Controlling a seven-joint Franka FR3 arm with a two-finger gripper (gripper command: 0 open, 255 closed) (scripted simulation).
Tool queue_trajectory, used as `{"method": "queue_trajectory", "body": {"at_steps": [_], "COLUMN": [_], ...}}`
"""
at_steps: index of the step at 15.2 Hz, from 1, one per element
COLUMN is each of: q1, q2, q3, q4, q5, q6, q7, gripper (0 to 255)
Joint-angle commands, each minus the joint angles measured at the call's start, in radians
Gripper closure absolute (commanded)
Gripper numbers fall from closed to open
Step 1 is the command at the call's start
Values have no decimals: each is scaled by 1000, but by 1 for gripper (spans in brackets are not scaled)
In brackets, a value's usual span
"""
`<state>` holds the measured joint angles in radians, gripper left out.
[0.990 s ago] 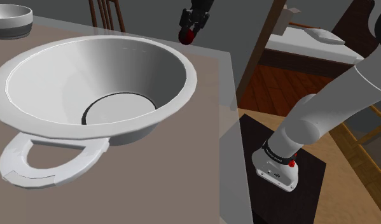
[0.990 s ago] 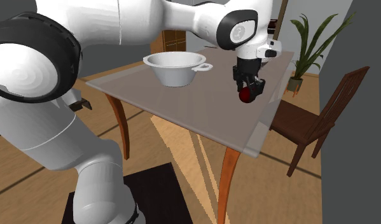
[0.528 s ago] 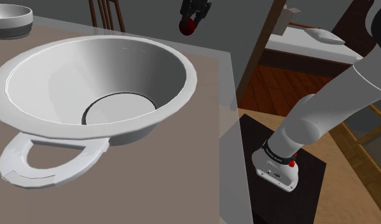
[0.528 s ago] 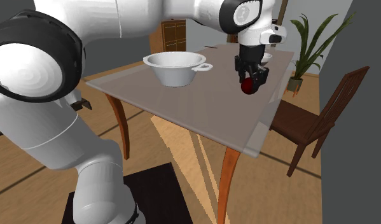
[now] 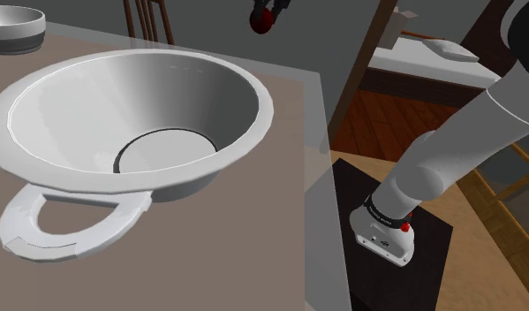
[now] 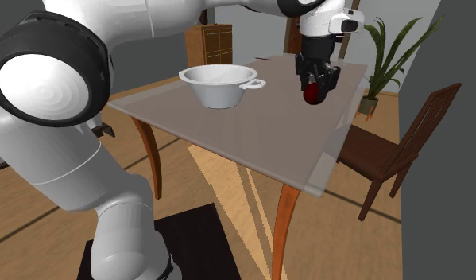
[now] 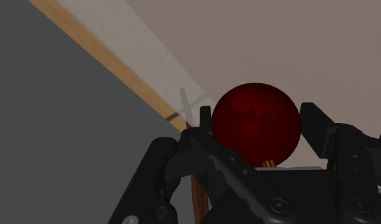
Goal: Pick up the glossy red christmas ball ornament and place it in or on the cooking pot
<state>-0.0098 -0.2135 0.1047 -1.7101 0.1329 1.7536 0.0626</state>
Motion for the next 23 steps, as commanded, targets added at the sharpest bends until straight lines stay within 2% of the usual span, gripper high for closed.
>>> {"method": "queue_trajectory", "body": {"at_steps": [1,15,23], "q1": [-1,-1,78], "q2": [10,115,46], "q3": [-1,1,117], "q4": [39,355,271], "q5": [-1,-14,-39], "q6": [-29,-239,-205], "q7": [2,30,219], "gripper": [255,255,255]}}
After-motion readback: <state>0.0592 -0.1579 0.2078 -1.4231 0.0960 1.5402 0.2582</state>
